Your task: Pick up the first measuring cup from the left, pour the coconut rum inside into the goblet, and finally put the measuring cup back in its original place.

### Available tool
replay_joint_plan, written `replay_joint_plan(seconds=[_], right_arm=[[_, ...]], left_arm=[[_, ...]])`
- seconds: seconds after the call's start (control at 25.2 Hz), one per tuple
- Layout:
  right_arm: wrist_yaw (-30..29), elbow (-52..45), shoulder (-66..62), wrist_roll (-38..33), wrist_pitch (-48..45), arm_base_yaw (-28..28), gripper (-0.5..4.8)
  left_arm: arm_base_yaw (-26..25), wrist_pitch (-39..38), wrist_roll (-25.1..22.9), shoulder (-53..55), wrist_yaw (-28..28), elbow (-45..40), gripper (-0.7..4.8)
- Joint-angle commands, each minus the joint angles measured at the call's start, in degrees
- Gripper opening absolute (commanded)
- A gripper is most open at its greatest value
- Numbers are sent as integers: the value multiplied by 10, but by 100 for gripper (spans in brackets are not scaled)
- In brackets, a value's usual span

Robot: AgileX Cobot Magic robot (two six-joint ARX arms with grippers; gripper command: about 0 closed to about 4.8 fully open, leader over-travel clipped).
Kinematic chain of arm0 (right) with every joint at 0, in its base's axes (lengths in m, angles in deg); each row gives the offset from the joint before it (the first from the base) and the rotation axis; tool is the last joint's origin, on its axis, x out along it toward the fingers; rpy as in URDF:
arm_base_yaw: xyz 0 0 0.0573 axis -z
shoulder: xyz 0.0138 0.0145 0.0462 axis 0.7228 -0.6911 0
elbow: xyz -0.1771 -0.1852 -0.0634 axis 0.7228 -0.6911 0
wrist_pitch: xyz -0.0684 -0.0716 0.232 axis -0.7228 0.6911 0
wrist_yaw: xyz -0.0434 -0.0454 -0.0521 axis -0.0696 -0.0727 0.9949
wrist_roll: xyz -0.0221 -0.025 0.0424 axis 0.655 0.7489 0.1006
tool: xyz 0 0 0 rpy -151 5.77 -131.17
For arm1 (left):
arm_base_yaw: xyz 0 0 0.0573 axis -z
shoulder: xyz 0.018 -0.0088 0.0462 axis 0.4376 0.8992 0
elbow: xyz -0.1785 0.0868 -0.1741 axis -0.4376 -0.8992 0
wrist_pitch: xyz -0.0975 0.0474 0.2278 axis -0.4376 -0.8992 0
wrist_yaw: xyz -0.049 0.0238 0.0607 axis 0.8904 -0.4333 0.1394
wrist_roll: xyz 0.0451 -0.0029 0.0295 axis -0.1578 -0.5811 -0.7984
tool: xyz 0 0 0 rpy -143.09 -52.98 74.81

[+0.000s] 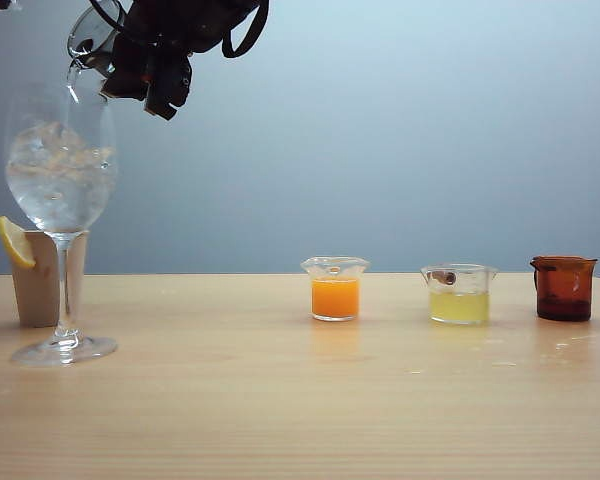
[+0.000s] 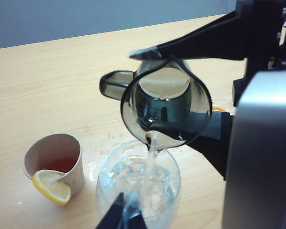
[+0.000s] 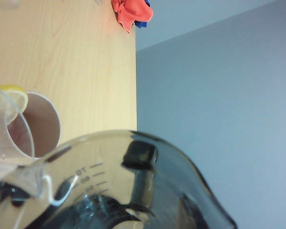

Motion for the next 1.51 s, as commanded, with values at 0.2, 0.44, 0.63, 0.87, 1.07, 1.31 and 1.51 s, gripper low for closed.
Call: replay_joint_plan(seconds=[0.2,0.44,0.63,0.87,1.07,1.31,1.51], right_arm=[[1,3,7,34,-18,-1,156],[1,3,6,41,-36,-1,156],[-2,3,6,53,-78,-1,156],[-10,3,5,85,-80,-11,156],[-5,3,5,117,-78,-15,156],[-6,3,5,170,-78,-14,156],[-5,3,5,207,-77,-14,156]], left_arm=[[1,7,2,-1,3,2,-3],[1,7,2,-1,3,2,-3],[1,7,2,-1,3,2,-3],[1,7,2,-1,3,2,-3],[1,7,2,-1,3,2,-3],[1,7,2,-1,3,2,-3],[1,7,2,-1,3,2,-3]])
